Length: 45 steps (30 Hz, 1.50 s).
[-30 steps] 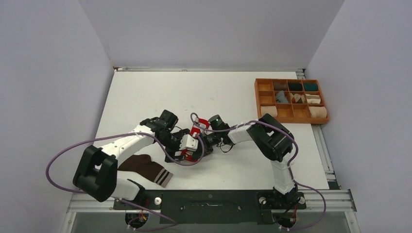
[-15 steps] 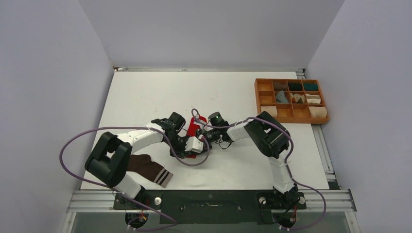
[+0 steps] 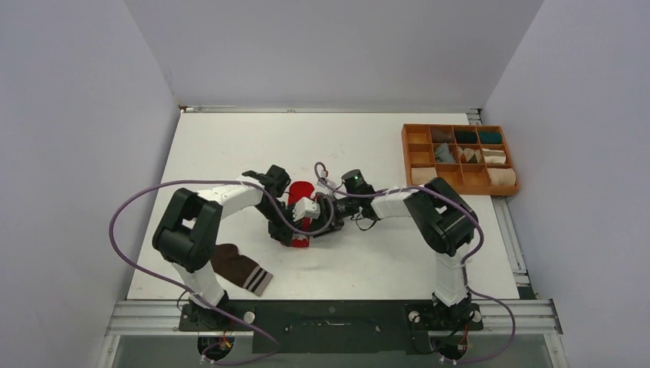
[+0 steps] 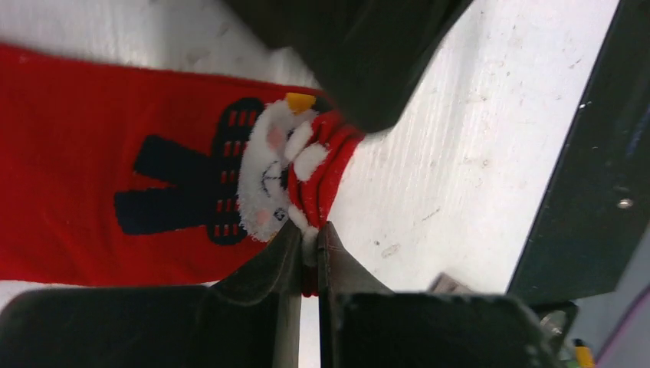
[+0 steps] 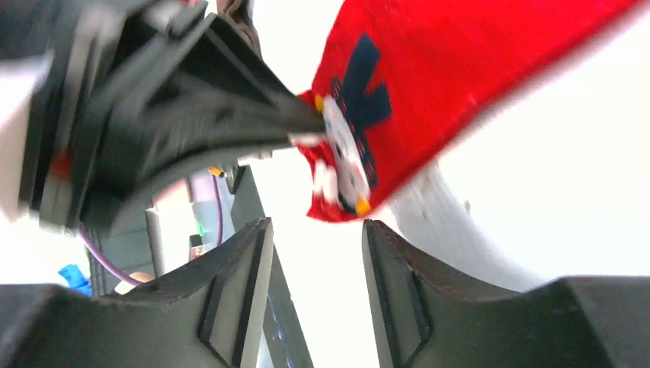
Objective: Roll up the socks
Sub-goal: Roll the sock at the center of the board.
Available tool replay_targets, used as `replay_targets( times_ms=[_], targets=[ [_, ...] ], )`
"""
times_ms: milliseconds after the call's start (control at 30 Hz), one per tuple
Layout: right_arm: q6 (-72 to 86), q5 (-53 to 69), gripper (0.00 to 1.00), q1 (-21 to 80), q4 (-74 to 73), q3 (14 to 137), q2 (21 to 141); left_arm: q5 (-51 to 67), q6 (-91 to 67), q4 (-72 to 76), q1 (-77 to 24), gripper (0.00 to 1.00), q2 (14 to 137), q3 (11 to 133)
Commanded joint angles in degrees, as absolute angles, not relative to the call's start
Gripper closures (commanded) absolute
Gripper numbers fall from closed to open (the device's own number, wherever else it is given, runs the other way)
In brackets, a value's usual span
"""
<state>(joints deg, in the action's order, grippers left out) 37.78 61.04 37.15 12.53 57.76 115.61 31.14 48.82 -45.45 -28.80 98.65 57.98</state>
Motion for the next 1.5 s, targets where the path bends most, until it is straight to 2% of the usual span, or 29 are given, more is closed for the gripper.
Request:
replay_targets(
  times_ms=[0,200,333,433,533,800,1000,1033,1200,1233,1333,1400,1467],
  targets=[
    [32.81,56.71,0.51,34.63,12.65,51.32,107.24,40.92,48.88,-57.75,-23.1,1.0,104.81,64.2],
    [19.18,41.71,0.49,37.84,8.61,43.89,97.51,47.55,49.3,-64.32,-18.6,1.0,114.53,70.94],
    [2.3,24.67,0.41,47.99,12.53,40.03,88.63,49.21,46.98,-64.36,-17.93,1.0,118.08,72.5],
    [-14.77,16.89,0.37,56.68,19.89,36.63,85.84,49.23,45.11,-63.85,-17.8,1.0,119.91,73.59],
    [-28.01,16.17,0.34,59.3,24.28,36.75,88.54,48.92,43.78,-63.17,-17.46,1.0,120.86,74.03],
    [-39.68,16.07,0.36,60.02,18.66,47.7,102.19,48.21,42.68,-61.22,-17.14,1.0,121.43,74.15],
    [-38.83,16.32,0.49,59.97,16.02,50.75,105.99,47.97,43.3,-61.82,-17.14,1.0,122.06,74.6],
    [-38.58,16.01,0.54,60.0,15.61,50.94,106.52,47.96,43.39,-61.93,-17.14,1.0,122.03,74.59],
    [-32.99,15.85,0.93,59.13,8.82,54.19,108.58,50.32,46.04,-64.05,-16.94,1.0,120.65,75.18],
    [-29.14,17.7,0.94,58.21,5.94,55.5,108.86,52.51,47.69,-65.16,-16.7,0.98,119.26,75.23],
    [-19.93,23.79,0.95,55.01,-2.66,58.83,109.7,57.33,50.91,-64.0,-15.42,0.63,112.14,73.43],
    [-16.74,26.89,0.95,54.29,-6.79,58.94,110.18,59.16,52.49,-60.47,-13.91,0.53,105.66,71.2],
    [-14.16,30.26,0.95,54.35,-8.87,58.24,110.27,60.27,52.05,-56.16,-11.75,0.48,100.9,68.98]
  ],
)
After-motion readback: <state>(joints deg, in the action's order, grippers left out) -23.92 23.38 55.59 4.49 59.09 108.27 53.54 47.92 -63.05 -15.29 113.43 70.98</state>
